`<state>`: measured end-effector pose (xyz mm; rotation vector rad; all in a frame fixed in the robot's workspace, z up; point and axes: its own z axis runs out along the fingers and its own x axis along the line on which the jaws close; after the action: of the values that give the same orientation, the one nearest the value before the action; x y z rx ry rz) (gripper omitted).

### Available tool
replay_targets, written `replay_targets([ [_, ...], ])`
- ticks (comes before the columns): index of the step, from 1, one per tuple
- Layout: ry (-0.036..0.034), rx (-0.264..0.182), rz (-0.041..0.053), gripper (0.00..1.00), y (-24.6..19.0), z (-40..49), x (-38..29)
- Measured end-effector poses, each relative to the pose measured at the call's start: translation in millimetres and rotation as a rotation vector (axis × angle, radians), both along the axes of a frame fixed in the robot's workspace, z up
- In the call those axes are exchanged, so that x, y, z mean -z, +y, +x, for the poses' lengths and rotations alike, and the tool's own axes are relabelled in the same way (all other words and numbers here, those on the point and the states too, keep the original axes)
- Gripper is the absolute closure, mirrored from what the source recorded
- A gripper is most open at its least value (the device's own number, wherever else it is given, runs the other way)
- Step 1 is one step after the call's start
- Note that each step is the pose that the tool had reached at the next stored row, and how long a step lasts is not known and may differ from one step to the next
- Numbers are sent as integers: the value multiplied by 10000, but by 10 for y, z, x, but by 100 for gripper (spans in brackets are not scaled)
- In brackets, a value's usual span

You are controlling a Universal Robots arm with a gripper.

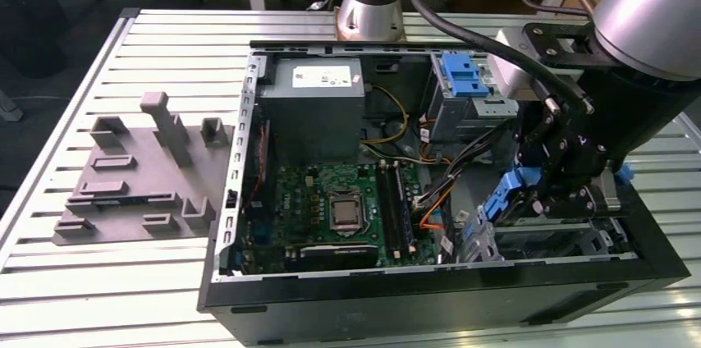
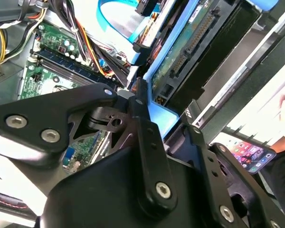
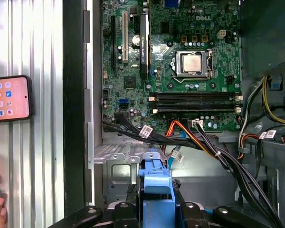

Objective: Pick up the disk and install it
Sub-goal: 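Insert the disk into the insertion slot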

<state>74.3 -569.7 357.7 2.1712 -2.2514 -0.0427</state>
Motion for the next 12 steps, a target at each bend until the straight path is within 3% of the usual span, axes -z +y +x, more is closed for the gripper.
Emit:
replay_targets([
  [2, -1, -1, -1, 63, 0, 0, 0],
  [5, -2, -1, 2, 50, 0, 0, 1],
  [12, -2, -2, 6, 50, 0, 1, 15],
])
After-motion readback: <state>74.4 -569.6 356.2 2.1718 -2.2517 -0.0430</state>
